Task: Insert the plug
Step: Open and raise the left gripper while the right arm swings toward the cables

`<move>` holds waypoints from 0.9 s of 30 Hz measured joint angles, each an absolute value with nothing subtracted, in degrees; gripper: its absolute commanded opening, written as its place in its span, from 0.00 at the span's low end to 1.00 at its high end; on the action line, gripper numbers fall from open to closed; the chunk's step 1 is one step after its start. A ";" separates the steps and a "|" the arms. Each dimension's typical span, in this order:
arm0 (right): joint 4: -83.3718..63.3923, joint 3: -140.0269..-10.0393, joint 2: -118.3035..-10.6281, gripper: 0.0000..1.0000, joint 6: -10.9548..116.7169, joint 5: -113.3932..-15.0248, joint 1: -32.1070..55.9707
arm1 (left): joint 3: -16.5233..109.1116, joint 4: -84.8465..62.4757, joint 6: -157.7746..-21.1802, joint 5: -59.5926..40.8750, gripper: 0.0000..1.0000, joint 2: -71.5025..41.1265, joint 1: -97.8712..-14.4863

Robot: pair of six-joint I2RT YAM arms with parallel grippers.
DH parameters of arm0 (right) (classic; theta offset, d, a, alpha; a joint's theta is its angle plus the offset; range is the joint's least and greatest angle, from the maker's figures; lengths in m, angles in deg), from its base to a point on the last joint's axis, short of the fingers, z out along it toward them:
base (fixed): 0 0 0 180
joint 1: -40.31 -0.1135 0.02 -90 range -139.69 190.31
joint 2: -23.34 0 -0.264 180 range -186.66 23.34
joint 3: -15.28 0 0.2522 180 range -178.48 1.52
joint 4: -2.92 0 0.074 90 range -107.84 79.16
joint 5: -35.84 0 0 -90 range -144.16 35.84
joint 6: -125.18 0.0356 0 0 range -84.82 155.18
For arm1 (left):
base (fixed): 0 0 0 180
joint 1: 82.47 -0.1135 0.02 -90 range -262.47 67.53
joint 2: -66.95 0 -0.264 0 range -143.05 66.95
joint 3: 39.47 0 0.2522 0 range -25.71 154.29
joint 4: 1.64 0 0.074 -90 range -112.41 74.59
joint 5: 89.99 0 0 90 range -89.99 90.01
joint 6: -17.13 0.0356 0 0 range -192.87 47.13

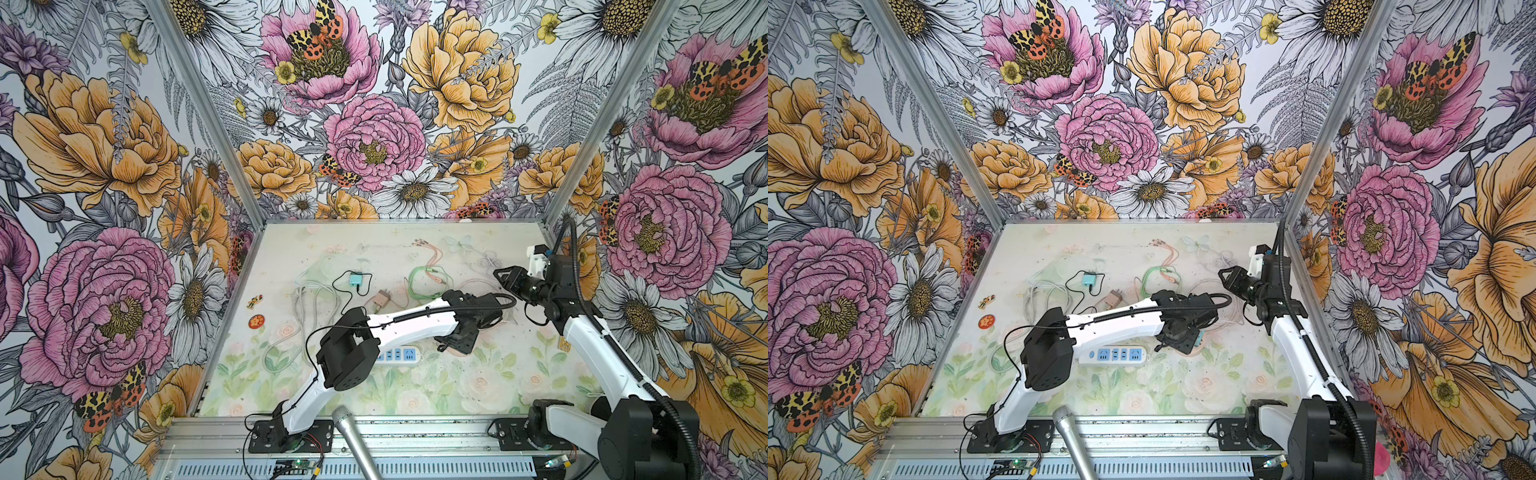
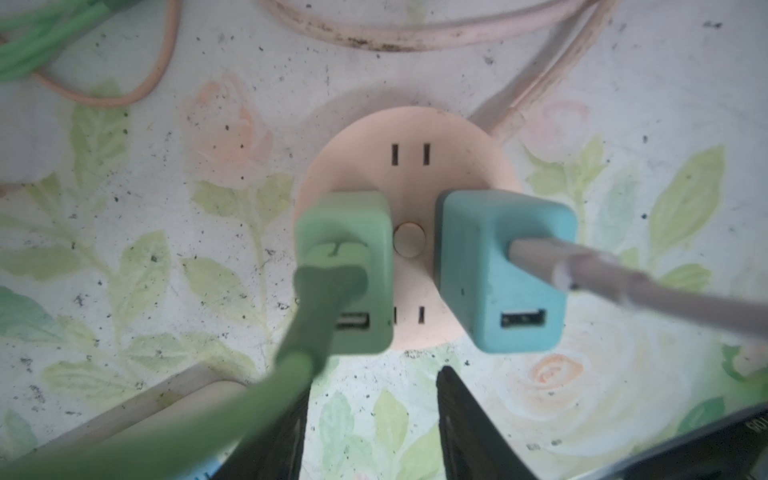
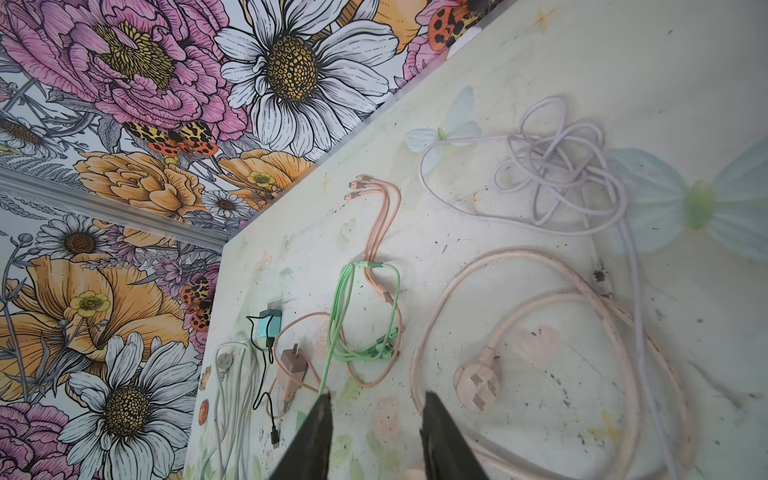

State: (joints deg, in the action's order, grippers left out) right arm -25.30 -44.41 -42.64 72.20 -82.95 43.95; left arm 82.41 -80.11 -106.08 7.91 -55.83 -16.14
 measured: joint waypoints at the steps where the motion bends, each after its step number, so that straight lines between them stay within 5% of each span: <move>1: -25.28 -44.85 -42.84 0.37 72.20 -82.93 43.95 | 81.88 -80.11 -105.75 7.56 0.53 -54.56 -16.17; 9: -26.00 -50.53 -47.84 0.38 72.13 -82.84 43.04 | 78.17 -79.87 -99.07 -0.35 0.55 -41.27 -20.43; 16: -27.72 -59.52 -55.95 0.38 71.28 -81.27 38.93 | 72.66 -77.88 -94.56 -3.71 0.54 -32.05 -33.30; 27: -33.32 -73.88 -73.26 0.38 67.34 -76.72 31.01 | 71.02 -68.83 -88.40 -10.01 0.54 -30.34 -46.07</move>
